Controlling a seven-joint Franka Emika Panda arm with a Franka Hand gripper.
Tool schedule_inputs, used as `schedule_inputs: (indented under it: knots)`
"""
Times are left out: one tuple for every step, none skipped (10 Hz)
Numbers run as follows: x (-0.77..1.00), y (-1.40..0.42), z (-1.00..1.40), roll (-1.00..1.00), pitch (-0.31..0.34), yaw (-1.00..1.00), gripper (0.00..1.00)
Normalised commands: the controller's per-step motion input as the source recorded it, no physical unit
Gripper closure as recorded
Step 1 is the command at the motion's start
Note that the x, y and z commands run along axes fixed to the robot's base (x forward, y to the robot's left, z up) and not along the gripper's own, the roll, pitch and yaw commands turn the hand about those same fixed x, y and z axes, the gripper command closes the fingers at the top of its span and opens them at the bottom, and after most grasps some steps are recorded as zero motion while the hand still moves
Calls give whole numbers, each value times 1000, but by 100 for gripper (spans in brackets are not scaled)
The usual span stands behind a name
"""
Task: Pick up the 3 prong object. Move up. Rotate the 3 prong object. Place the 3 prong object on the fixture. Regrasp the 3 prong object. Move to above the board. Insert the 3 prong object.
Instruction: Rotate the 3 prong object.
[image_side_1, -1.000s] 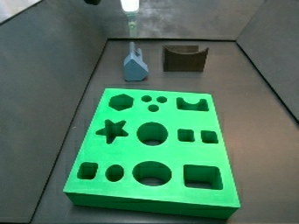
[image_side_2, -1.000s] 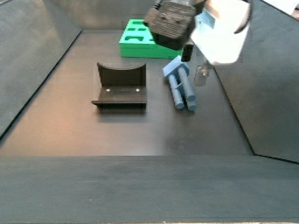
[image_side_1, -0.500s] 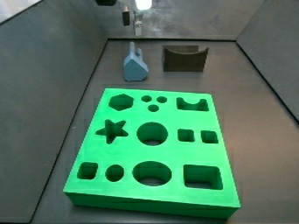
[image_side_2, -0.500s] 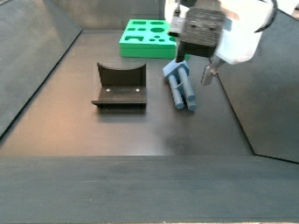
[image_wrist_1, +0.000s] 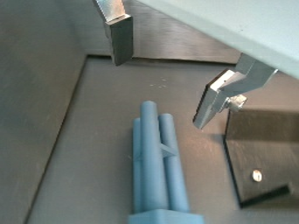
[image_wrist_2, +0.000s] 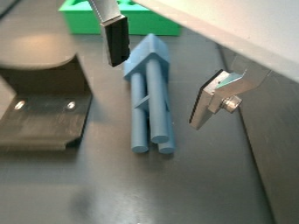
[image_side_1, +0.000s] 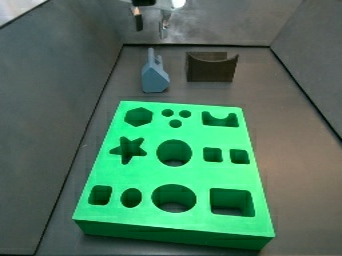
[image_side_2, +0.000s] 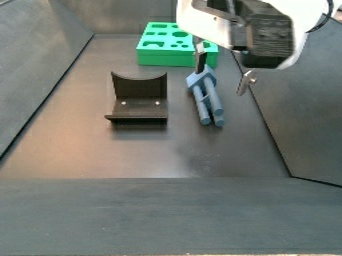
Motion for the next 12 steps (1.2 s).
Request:
schedule_inputs:
  knots:
    - [32, 3, -42, 4, -5, 1000, 0]
    - [32, 3, -42, 5, -6, 1000, 0]
    - [32, 3, -42, 6, -6, 1000, 0]
    - [32, 3, -42, 7, -7, 1000, 0]
    - [32, 3, -42, 7, -8, 1000, 0]
    - [32, 3, -42, 9, -10, 1000, 0]
    - [32, 3, -42, 10, -11, 1000, 0]
    - [32, 2, -42, 13, -15, 962, 0]
    - [32, 2, -42, 13, -15, 604, 0]
    - [32, 2, -42, 13, -15, 378, 0]
    - [32, 2, -42, 13, -15, 277, 0]
    - [0, 0, -1000, 0, 0, 0, 0]
